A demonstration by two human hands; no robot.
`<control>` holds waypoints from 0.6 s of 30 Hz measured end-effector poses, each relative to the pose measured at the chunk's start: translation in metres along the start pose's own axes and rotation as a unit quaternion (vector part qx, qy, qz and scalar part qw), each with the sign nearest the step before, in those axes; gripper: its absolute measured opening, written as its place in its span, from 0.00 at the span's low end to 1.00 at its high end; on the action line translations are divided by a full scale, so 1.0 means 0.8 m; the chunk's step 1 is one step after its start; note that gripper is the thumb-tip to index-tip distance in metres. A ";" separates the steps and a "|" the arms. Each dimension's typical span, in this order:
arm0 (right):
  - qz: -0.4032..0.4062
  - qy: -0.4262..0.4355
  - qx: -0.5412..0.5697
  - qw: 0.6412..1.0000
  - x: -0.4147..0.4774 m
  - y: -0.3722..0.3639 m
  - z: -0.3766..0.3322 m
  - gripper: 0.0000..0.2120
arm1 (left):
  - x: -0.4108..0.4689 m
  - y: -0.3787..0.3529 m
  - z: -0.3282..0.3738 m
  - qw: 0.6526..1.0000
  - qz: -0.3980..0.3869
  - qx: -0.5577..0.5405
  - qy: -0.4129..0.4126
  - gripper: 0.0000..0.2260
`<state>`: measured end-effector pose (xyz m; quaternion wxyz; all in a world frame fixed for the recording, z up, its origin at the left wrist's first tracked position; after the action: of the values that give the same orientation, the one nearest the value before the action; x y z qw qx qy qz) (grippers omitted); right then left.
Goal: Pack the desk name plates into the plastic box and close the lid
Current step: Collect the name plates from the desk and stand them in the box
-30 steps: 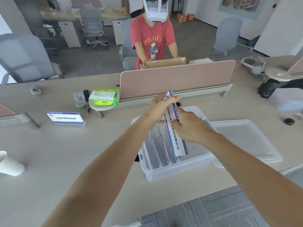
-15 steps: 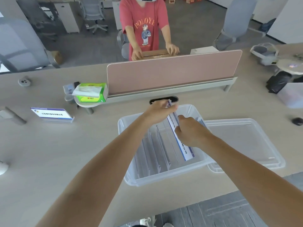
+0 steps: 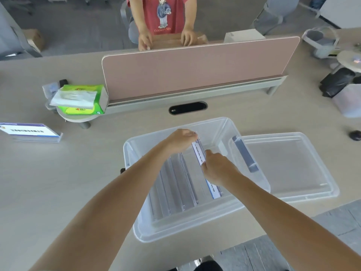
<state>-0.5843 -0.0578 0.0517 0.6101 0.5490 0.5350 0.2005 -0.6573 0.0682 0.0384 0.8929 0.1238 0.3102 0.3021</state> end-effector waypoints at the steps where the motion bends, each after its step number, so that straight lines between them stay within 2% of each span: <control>1: -0.006 0.003 -0.001 1.000 0.008 -0.007 0.004 0.14 | 0.006 -0.004 -0.004 1.000 -0.003 0.011 0.010 0.14; 4: -0.032 0.015 0.003 0.999 0.026 -0.027 0.015 0.12 | 0.024 -0.012 -0.017 0.996 -0.011 0.073 0.046 0.12; 7: -0.047 0.031 0.019 0.998 0.038 -0.044 0.022 0.12 | 0.037 -0.019 -0.032 0.989 -0.025 0.127 0.071 0.17; 10: -0.055 0.030 0.028 0.998 0.043 -0.055 0.024 0.12 | 0.044 -0.023 -0.047 0.980 -0.031 0.174 0.092 0.15; 12: -0.067 0.024 0.037 0.997 0.049 -0.062 0.027 0.12 | 0.050 -0.024 -0.055 0.977 -0.032 0.185 0.103 0.11; 15: -0.078 0.011 0.048 0.996 0.052 -0.069 0.029 0.11 | 0.059 -0.023 -0.060 0.978 -0.036 0.175 0.105 0.18; 18: -0.076 -0.001 0.060 0.995 0.054 -0.071 0.031 0.12 | 0.065 -0.025 -0.059 0.977 -0.047 0.182 0.103 0.16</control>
<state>-0.5674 -0.0513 -0.0219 0.5897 0.5430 0.5855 0.1206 -0.6448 0.0861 -0.0317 0.8318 0.2377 0.4558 0.2095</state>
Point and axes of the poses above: each hand's wrist, its own x-axis towards the middle knuckle, its own y-axis out of the back of the hand, z = x × y, the point moved 7 cm from there along x, towards the middle knuckle, and after that the axes turned 2 degrees about -x, right-handed, at the moved point
